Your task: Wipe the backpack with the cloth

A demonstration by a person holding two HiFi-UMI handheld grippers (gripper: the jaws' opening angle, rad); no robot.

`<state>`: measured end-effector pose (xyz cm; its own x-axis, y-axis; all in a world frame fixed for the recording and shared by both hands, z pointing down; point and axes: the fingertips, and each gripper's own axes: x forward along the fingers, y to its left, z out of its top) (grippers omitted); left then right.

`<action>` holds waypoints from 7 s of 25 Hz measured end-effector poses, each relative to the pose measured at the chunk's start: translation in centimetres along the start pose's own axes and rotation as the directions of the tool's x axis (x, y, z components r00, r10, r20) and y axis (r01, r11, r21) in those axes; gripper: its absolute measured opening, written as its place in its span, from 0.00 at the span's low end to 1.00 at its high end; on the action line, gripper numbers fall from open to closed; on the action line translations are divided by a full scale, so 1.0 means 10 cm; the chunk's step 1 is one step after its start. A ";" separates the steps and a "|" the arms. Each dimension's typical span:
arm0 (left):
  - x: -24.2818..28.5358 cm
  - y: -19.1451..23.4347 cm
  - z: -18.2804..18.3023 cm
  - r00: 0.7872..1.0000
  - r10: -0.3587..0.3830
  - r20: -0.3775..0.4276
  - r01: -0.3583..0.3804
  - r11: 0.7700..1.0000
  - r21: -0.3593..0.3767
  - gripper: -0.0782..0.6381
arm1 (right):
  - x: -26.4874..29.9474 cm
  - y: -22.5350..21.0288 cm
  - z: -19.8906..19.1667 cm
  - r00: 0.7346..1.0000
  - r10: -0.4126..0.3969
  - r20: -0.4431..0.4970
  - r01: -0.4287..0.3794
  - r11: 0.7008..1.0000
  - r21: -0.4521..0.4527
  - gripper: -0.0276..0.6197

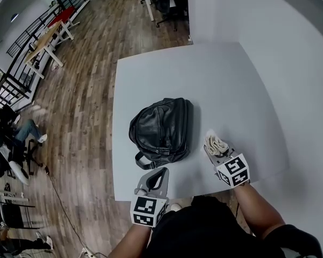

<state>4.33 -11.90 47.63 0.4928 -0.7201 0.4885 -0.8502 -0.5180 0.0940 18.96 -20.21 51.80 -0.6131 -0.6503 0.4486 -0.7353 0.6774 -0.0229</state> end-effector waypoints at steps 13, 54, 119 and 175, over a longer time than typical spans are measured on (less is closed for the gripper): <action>0.32 0.11 -0.11 0.997 0.057 -0.050 -0.057 0.998 0.001 0.12 | 0.85 -0.82 0.09 0.998 -0.031 -0.049 0.021 0.982 -0.185 0.18; 0.18 0.25 -0.36 0.987 0.134 -0.088 -0.141 0.987 -0.076 0.12 | 1.40 -0.57 0.03 0.985 -0.005 -0.171 -0.078 0.876 -0.476 0.18; -0.24 1.04 -0.34 0.971 -0.236 -0.025 0.237 0.966 0.099 0.12 | 0.56 0.69 -0.28 0.927 -0.307 -0.216 0.284 0.950 -0.132 0.18; -0.52 2.06 -1.13 0.994 0.034 -0.100 -0.045 0.993 -0.106 0.12 | 3.28 0.95 1.06 0.998 0.036 -0.049 -0.041 0.993 -0.106 0.18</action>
<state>-17.83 -13.55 56.84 0.4425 -0.6876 0.5756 -0.8863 -0.4333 0.1637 -11.22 -38.71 56.88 -0.6246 -0.6077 0.4904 -0.6744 0.7364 0.0535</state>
